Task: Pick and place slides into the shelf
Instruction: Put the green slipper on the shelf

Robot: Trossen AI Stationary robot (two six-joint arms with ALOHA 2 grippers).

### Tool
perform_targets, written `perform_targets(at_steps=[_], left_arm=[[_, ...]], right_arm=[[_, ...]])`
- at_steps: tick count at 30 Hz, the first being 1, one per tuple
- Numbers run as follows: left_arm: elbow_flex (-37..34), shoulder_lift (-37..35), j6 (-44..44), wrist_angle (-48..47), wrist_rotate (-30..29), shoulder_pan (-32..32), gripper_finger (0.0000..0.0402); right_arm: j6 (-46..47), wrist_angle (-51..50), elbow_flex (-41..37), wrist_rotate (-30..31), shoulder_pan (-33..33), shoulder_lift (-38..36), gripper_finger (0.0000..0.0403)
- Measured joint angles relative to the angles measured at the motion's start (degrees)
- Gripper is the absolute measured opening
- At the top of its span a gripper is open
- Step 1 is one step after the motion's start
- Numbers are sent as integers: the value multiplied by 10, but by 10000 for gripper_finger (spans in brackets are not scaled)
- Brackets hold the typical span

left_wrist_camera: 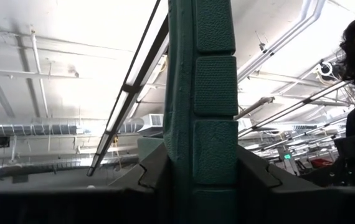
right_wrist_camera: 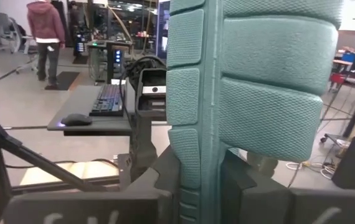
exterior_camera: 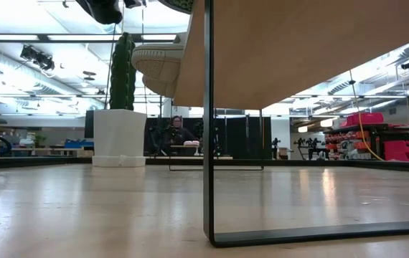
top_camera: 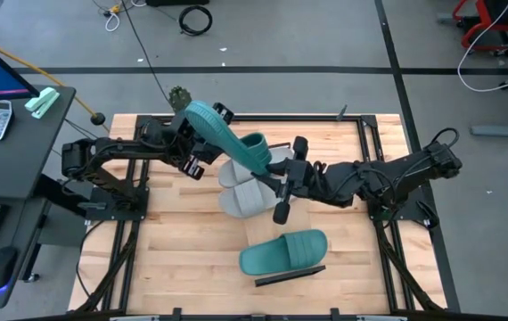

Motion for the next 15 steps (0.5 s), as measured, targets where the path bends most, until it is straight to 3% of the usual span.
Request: perform_targets(at_steps=[7, 15], left_arm=[[0, 2, -35, -6, -3, 0, 153], [0, 3, -39, -19, -20, 4, 161]], right_arm=[[-14, -47, 0, 40, 2, -23, 62], [-15, -121, 0, 82, 6, -61, 62]])
